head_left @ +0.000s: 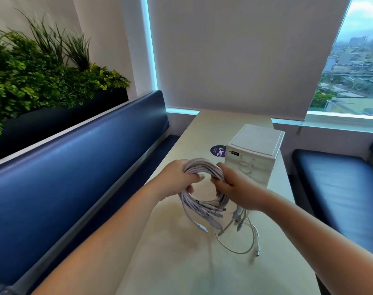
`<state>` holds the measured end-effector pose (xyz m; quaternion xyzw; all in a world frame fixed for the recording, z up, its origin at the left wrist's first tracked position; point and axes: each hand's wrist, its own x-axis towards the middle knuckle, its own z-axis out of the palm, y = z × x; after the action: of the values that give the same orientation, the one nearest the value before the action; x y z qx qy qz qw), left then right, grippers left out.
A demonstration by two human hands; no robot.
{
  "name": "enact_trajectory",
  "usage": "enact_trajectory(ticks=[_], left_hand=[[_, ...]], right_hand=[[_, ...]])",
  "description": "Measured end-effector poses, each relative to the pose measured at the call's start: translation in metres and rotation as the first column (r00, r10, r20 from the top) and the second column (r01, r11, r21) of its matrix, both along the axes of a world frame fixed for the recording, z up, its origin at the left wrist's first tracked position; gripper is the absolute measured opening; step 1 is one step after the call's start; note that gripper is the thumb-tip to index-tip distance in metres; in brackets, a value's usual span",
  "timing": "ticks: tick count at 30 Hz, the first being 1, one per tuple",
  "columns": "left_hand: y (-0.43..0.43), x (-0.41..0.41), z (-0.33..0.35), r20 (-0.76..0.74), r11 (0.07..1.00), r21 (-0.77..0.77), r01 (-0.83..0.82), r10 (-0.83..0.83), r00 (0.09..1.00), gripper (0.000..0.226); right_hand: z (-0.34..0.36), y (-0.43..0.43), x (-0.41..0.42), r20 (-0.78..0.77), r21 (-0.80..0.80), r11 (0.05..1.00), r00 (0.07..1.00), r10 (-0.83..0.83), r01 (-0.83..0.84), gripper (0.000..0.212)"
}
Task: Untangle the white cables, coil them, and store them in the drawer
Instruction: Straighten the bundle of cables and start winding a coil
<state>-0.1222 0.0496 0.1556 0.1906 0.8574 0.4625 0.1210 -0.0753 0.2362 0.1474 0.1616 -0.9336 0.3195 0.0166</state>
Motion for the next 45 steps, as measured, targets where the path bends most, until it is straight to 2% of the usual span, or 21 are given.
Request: enact_trajectory(ticks=[3, 5, 8, 15, 17, 23, 26, 28, 32, 35, 38, 43, 45], left_hand=[[0.002, 0.000, 0.003, -0.110, 0.992, -0.122, 0.018, -0.032, 0.993, 0.014], [0.004, 0.000, 0.002, -0.110, 0.987, -0.158, 0.041, -0.059, 0.992, 0.016], [0.007, 0.001, -0.001, -0.122, 0.992, -0.125, 0.033, -0.049, 0.991, 0.021], [0.002, -0.001, 0.004, -0.185, 0.987, -0.160, -0.021, -0.010, 0.983, 0.028], [-0.002, -0.003, 0.007, -0.183, 0.988, -0.154, -0.024, -0.005, 0.983, 0.028], [-0.011, -0.004, 0.014, -0.162, 0.989, -0.146, -0.013, -0.011, 0.987, 0.025], [-0.014, -0.006, 0.016, -0.151, 0.991, -0.133, -0.018, -0.002, 0.989, 0.023], [-0.015, -0.005, 0.018, -0.150, 0.993, -0.120, -0.013, -0.006, 0.989, 0.019], [-0.017, -0.001, 0.022, -0.155, 0.998, -0.062, 0.007, -0.016, 0.988, 0.014], [-0.018, 0.001, 0.027, -0.161, 1.000, -0.029, 0.007, -0.011, 0.987, 0.015], [-0.018, 0.004, 0.029, -0.169, 0.999, -0.042, 0.008, -0.015, 0.985, 0.015], [-0.022, 0.003, 0.029, -0.148, 1.000, 0.009, -0.029, 0.030, 0.988, 0.015], [-0.023, 0.002, 0.029, -0.154, 0.999, 0.015, -0.032, 0.034, 0.987, 0.015]], right_hand=[[0.006, -0.001, 0.000, 0.025, 0.120, 0.990, 0.998, 0.065, -0.067, 0.007], [0.006, -0.001, -0.001, 0.042, 0.110, 0.992, 0.997, 0.064, -0.068, 0.006], [0.007, 0.001, -0.004, 0.042, 0.071, 0.995, 0.996, 0.073, -0.076, 0.010], [0.026, 0.012, -0.010, 0.072, 0.019, 0.998, 0.995, 0.066, -0.068, 0.045], [0.030, 0.017, -0.009, 0.096, -0.022, 0.998, 0.993, 0.069, -0.067, 0.042], [0.032, 0.034, -0.015, 0.091, -0.010, 0.994, 0.990, 0.105, -0.105, 0.026], [0.032, 0.037, -0.012, 0.190, -0.192, 0.973, 0.967, 0.167, -0.130, 0.028], [0.032, 0.042, -0.009, 0.256, -0.243, 0.961, 0.947, 0.195, -0.132, 0.033], [0.019, 0.050, -0.009, 0.292, -0.113, 0.979, 0.936, 0.194, -0.168, 0.005], [0.005, 0.051, -0.007, 0.312, -0.106, 0.986, 0.938, 0.153, -0.126, 0.006], [-0.005, 0.049, -0.005, 0.275, -0.115, 0.990, 0.955, 0.112, -0.083, 0.002], [-0.019, 0.044, 0.002, 0.184, -0.213, 0.977, 0.983, 0.022, 0.018, 0.017], [-0.025, 0.042, 0.004, 0.133, -0.241, 0.969, 0.991, -0.011, 0.043, 0.016]])
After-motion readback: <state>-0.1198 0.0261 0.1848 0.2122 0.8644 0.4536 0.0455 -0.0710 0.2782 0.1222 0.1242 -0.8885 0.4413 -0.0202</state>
